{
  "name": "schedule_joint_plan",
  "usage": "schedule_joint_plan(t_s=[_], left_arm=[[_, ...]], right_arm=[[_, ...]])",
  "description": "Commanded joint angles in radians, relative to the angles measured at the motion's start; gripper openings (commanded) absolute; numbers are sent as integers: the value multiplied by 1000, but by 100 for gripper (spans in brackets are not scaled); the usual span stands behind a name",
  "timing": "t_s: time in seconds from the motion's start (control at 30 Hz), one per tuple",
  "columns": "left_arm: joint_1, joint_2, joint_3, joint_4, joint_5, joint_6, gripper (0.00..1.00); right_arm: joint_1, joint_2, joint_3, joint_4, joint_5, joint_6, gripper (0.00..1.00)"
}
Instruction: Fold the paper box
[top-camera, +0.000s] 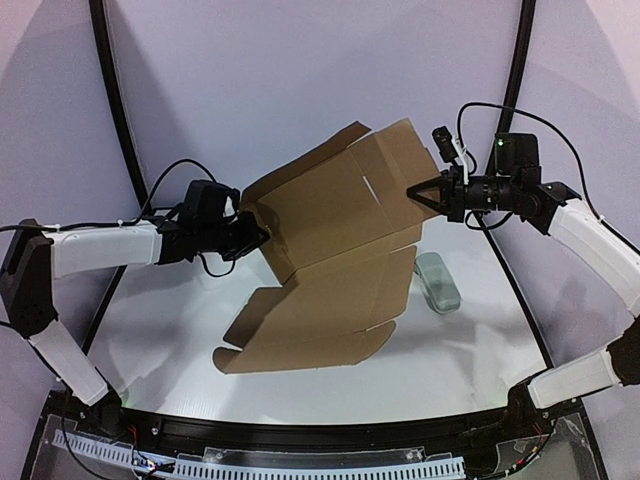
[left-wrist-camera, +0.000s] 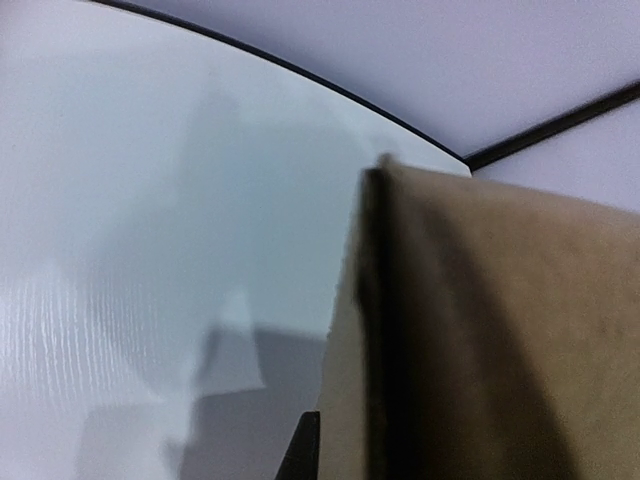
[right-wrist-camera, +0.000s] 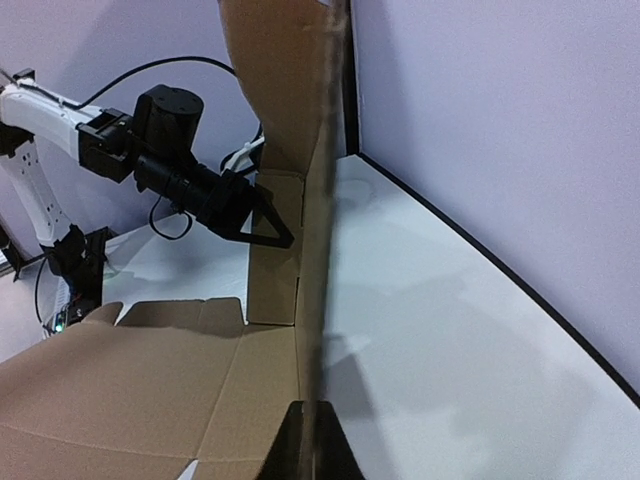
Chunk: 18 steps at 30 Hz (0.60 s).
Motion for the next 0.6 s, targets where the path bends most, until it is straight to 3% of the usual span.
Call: schedule_joint_plan(t_s=[0.0,0.03,0.07,0.17,0.33,0.47,0.57], left_arm=[[47,-53,-66,102,39,119,1],[47,-56,-69,115,65,146,1],[47,-62,-77,136,98,189,1],[47,-74,-102,165,69,299,1],[46,-75,-159,269,39,483,2],[45,-73,-160,282,20,628,4],[45,-69,-141,264,52,696,3]], right_arm=[[-4,-47,-6,17,1,0,33],[-2,-45,-5,20,28,7,44],[-3,-46,-3,24,64,14,67],[-4,-57,-1,17,128,9,98],[-4,-108,-10,-16,146,-45,98],[-4,-169,19,-153,133,-157,98],[-3,-205,20,-108,205,-107,98]])
